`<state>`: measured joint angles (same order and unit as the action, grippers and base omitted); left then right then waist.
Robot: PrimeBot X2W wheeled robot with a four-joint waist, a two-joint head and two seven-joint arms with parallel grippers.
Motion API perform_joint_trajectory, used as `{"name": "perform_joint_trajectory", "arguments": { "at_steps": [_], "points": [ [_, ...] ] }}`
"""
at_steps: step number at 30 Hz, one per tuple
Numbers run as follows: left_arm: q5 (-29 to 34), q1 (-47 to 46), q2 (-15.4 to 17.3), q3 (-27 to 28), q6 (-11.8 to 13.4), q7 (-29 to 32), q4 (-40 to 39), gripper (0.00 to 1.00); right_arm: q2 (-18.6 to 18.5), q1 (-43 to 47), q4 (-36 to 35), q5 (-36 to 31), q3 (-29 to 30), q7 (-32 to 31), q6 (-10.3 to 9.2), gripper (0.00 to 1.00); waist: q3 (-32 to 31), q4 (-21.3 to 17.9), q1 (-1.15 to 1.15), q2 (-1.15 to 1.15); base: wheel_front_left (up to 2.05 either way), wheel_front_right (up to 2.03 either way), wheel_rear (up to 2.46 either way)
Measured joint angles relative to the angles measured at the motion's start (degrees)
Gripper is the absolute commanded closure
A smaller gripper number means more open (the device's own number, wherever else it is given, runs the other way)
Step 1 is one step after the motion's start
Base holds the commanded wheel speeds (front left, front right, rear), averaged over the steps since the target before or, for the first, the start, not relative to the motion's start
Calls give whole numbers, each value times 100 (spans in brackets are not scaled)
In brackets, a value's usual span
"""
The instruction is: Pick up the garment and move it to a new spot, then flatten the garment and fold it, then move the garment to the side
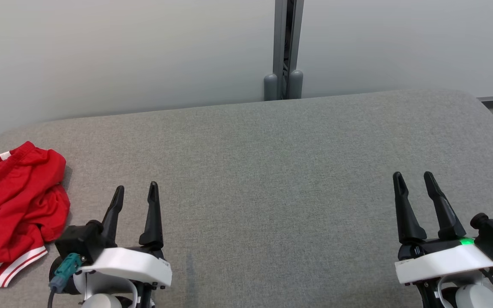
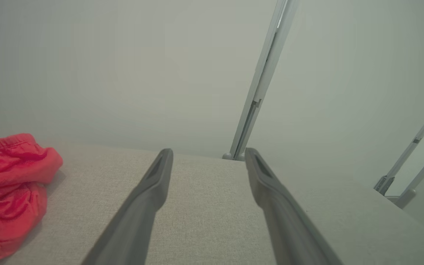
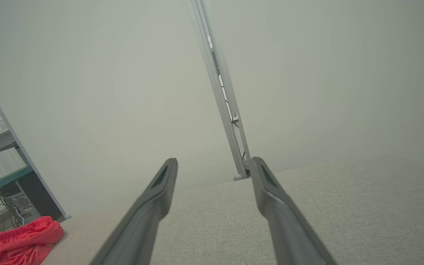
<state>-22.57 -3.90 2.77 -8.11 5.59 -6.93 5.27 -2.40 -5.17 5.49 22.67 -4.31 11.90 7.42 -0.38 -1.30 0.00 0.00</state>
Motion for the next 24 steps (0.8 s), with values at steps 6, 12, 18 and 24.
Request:
{"name": "perform_joint_trajectory", "arguments": {
  "at_steps": [6, 12, 18, 24],
  "points": [
    [274, 113, 8, -107, 309, -119, 209, 0, -7, 29, -11, -287, 45, 48, 0, 0, -27, -10, 0, 0, 0, 0, 0],
    [557, 112, 4, -255, 408, -224, 156, 0, -9, 76, -80, -599, 77, 75, 0, 0, -26, -22, 0, 0, 0, 0, 0],
    [723, 116, 2, -325, 466, -331, 90, 0, -11, 113, -132, -771, 175, 124, 0, 0, -30, -25, 0, 0, 0, 0, 0],
    [899, 205, 1, -368, 510, -454, 78, 0, -16, 180, -124, -762, 235, 170, 0, 0, -44, -27, 0, 0, 0, 0, 0]
  ]
}}
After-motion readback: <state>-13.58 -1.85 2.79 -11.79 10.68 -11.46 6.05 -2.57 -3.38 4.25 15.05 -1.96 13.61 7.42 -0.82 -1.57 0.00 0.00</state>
